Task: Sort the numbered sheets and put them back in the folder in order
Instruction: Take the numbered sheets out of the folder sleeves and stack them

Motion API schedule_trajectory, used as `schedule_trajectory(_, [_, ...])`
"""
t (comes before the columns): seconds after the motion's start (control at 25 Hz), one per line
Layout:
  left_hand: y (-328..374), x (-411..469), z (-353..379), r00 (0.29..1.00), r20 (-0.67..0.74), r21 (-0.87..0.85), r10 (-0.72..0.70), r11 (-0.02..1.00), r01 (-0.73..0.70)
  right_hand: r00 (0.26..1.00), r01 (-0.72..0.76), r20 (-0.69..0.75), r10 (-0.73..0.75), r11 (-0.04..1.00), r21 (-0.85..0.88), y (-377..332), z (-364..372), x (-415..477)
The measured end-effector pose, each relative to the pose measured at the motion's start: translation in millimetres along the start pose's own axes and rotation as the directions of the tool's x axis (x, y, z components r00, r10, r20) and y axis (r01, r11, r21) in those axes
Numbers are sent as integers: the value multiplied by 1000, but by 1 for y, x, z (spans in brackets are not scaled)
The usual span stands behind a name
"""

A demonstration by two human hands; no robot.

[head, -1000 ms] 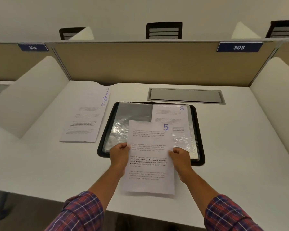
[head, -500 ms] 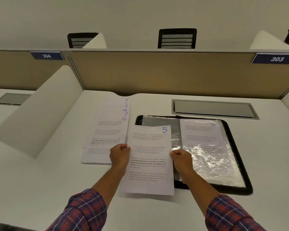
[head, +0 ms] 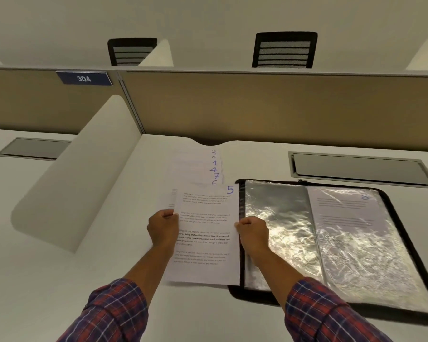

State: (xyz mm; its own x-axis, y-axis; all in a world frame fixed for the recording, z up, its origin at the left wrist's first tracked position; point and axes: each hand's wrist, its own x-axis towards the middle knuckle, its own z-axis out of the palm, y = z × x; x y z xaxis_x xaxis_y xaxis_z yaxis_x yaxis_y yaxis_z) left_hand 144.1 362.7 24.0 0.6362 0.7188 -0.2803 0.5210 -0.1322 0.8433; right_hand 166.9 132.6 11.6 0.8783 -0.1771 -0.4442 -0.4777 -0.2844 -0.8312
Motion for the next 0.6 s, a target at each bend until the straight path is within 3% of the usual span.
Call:
schedule_trajectory(0.36, [-25,61,-11,999,-52,238,2,971,10,995,98,-1,-102,955,-278,-19,58,17])
schedule_trajectory(0.6, [-34,68,-9,997,-54,302,59,952,-40,994,107,10,-111,934,-342,-16,64,18])
